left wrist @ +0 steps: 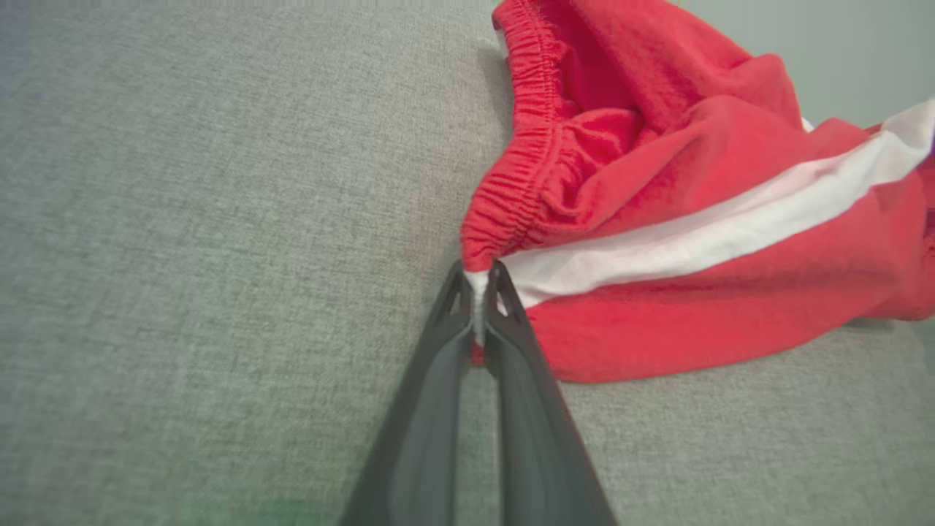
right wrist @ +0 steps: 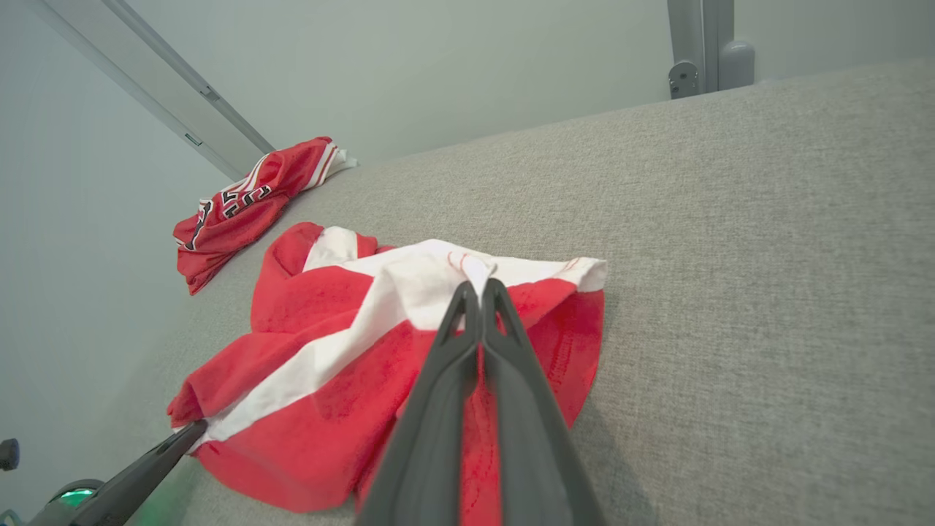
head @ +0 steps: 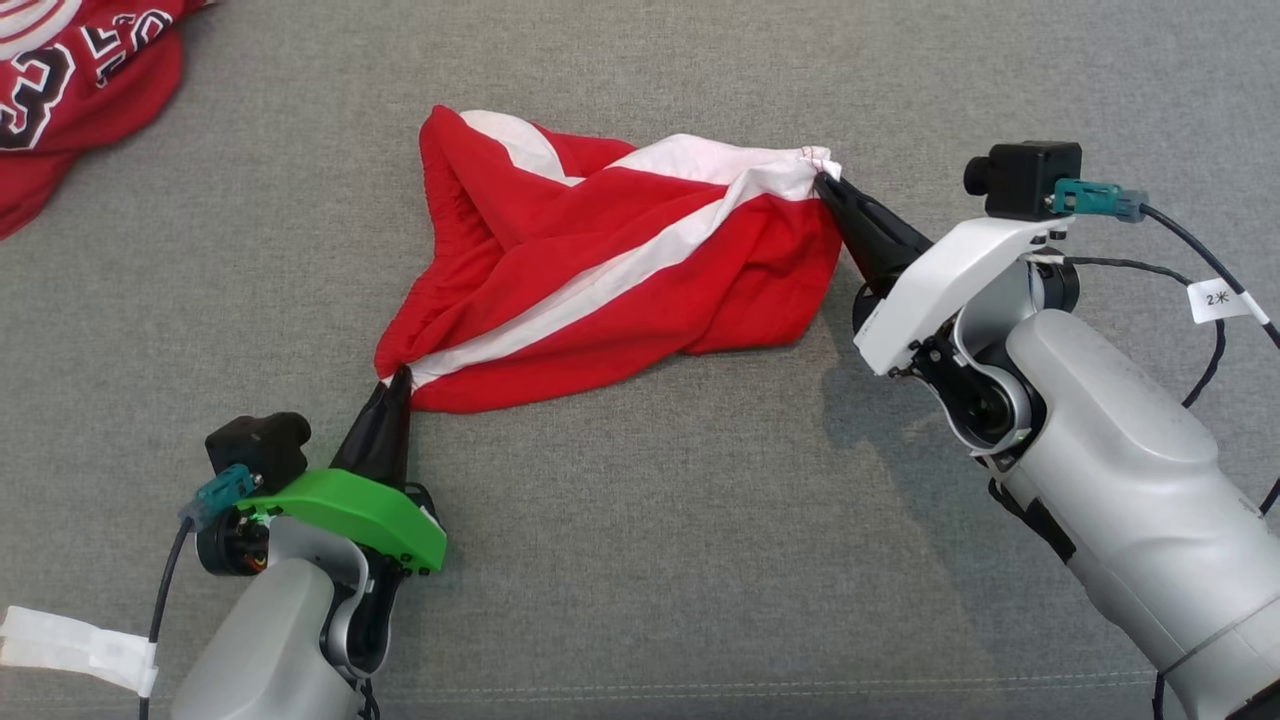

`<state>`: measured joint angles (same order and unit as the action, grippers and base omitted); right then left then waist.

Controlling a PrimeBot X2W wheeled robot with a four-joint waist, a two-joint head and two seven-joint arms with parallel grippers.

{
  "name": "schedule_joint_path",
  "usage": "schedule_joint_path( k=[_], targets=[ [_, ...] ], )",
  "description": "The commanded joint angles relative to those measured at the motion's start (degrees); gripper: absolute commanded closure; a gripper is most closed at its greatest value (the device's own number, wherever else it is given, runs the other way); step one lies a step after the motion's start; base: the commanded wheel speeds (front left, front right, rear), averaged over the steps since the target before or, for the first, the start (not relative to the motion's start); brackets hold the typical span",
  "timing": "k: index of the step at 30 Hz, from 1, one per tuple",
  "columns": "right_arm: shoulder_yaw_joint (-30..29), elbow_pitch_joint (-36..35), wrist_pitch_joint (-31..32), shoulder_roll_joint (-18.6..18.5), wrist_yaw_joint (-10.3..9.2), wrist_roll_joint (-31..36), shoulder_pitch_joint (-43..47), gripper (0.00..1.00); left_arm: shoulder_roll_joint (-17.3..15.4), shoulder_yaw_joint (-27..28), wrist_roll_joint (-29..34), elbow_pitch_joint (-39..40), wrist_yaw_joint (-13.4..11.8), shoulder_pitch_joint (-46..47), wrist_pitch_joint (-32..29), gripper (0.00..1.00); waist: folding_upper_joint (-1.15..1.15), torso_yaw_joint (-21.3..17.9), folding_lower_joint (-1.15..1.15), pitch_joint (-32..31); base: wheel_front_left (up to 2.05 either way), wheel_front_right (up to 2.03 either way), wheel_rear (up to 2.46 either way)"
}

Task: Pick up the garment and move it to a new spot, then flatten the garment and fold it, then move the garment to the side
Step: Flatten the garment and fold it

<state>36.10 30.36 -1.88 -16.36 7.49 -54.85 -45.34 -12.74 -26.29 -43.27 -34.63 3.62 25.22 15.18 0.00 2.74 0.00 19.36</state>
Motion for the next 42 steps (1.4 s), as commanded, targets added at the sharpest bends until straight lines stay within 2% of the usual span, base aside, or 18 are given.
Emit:
schedule_joint_path(
  k=[1,9,18,23,34,38,39,42],
  targets=[
    [0.59,0.34,-1.31,-0.13,0.00,-0.50,-0.62,1.00,0.25,0.71,0.24,0.10,0.50,-0.31,-0.02,1.00,0.00,-0.19,0.00,-0.58,0.00,0.00,0.00],
    [1.70,-2.02,-6.05,-1.72,0.00,-1.81,1.10,1.00,2.45,5.30,-5.54,4.70,2.52,-2.13,-0.02,1.00,0.00,-1.54,0.00,-2.86,0.00,0.00,0.00],
    [-0.02,-10.83,-11.36,-5.96,0.00,-2.97,5.65,1.00,2.40,7.55,-10.63,18.38,3.12,-5.29,-0.50,1.00,0.00,-3.69,0.00,-6.62,0.00,0.00,0.00],
    [-3.91,-17.43,-12.66,-8.08,0.00,-2.65,10.59,1.00,1.68,8.17,-11.98,28.23,1.39,-8.15,-1.74,1.00,0.00,-4.80,0.00,-8.80,0.00,0.00,0.00],
    [-18.58,-34.55,-13.26,-9.77,0.00,2.40,25.17,1.00,-2.05,9.30,-13.44,52.25,-4.50,-16.07,-6.69,1.00,0.00,-8.15,0.00,-13.56,0.00,0.00,0.00],
    [-24.07,-41.48,-11.60,-8.92,0.00,4.97,29.34,1.00,-4.41,9.84,-12.70,60.23,-6.50,-17.07,-9.32,1.00,0.00,-9.06,0.00,-14.14,0.00,0.00,0.00],
    [-26.78,-45.16,-10.18,-8.10,0.00,6.24,31.01,1.00,-5.38,9.81,-12.38,63.35,-7.37,-16.53,-10.88,1.00,0.00,-9.37,0.00,-14.14,0.00,0.00,0.00],
    [-29.76,-49.66,-7.34,-6.51,0.00,7.75,32.32,1.00,-6.82,9.83,-12.18,66.00,-8.27,-14.02,-13.44,1.00,0.00,-9.68,0.00,-13.80,0.00,0.00,0.00]
  ],
)
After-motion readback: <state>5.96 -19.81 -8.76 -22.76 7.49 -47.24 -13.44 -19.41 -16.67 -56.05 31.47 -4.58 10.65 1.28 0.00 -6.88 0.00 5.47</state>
